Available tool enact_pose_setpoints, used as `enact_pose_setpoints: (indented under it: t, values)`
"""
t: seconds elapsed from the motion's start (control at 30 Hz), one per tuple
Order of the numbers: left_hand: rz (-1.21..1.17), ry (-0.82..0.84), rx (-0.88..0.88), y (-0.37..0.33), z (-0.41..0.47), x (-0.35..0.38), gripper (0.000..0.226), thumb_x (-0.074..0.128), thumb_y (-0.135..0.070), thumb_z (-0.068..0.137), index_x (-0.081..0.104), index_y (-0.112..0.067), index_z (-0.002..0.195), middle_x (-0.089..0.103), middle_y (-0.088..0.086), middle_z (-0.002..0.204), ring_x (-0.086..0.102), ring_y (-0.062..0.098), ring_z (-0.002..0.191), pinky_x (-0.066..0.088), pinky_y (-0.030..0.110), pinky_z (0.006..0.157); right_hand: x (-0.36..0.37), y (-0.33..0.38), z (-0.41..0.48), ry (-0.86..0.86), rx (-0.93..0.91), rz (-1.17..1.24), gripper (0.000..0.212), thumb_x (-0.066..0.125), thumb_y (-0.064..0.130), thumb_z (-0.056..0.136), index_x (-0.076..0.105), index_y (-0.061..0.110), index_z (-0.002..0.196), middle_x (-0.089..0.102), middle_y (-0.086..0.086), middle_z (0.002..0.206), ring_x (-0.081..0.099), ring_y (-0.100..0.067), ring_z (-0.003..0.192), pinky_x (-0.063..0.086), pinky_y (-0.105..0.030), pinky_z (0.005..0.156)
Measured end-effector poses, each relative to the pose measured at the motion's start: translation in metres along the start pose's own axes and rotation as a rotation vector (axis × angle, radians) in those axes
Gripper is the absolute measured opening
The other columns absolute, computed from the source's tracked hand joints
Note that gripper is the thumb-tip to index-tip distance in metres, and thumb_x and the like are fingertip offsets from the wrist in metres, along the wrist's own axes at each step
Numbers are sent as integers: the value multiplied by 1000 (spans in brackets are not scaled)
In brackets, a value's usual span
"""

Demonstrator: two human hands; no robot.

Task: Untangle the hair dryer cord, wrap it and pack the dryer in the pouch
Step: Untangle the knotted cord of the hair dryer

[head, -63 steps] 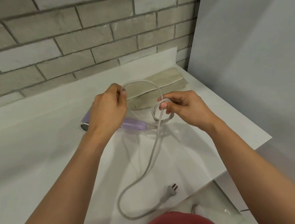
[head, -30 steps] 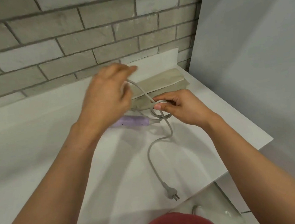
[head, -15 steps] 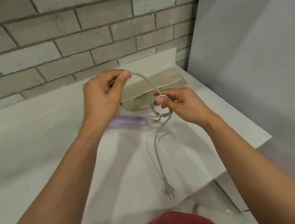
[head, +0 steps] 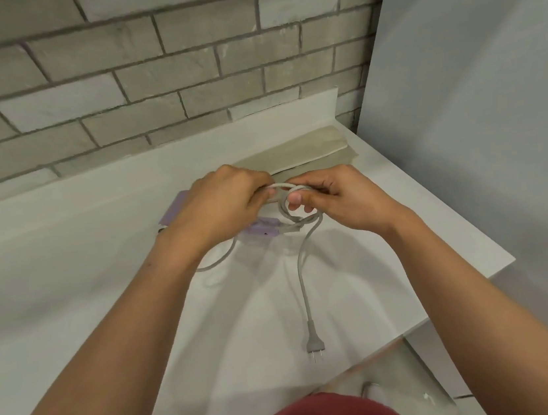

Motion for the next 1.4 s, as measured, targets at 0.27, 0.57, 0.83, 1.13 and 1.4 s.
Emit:
enact_pose_setpoints:
  t: [0.27,0.57,0.83,1.13,1.4]
  values:
    - [-869,-495,-259,33,-18,-23,18,62,-28,101,77,-21,96,73,-1,70,70,14,65,55,23,72,-16,-15,-7,-129,65,156,15,66,29,102,80,27,110,79,15,95,72,-1,95,51,-16,88]
    - [-449,-358,-372,68,-27,-17,33,63,-29,96,66,-29,128,71,-6,114,67,18,104,55,42,95,-18,-13,-2,-130,56,100,15,69,29,101,79,28,113,79,14,96,72,-2,96,53,-17,85]
    - [68,-96,84,-6,-1,-3,29,47,-39,105,70,-25,117,69,-4,101,63,26,95,51,39,73,-7,-4,-5,-53,22,59,16,70,31,99,78,29,114,74,20,84,68,-1,81,53,-14,71]
    - [-767,-443,-181,22,-15,-31,23,55,-29,105,74,-22,94,75,-9,78,69,14,78,53,29,82,-14,-31,-16,-184,127,186,18,64,27,104,78,19,109,79,-1,94,71,-6,88,54,-30,89]
    - [-178,-388,-45,19,-15,-28,50,58,-30,97,52,-27,147,63,0,133,59,25,120,48,43,103,-4,-22,-13,-64,132,160,15,64,26,104,78,22,110,78,-3,95,68,0,84,52,-13,77]
Point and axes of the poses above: each hand's wrist, its own z-axis towards the middle knuckle, its own x-axis out of the palm, y = z × x, the point moved 8 cm from there along z, towards the middle knuckle
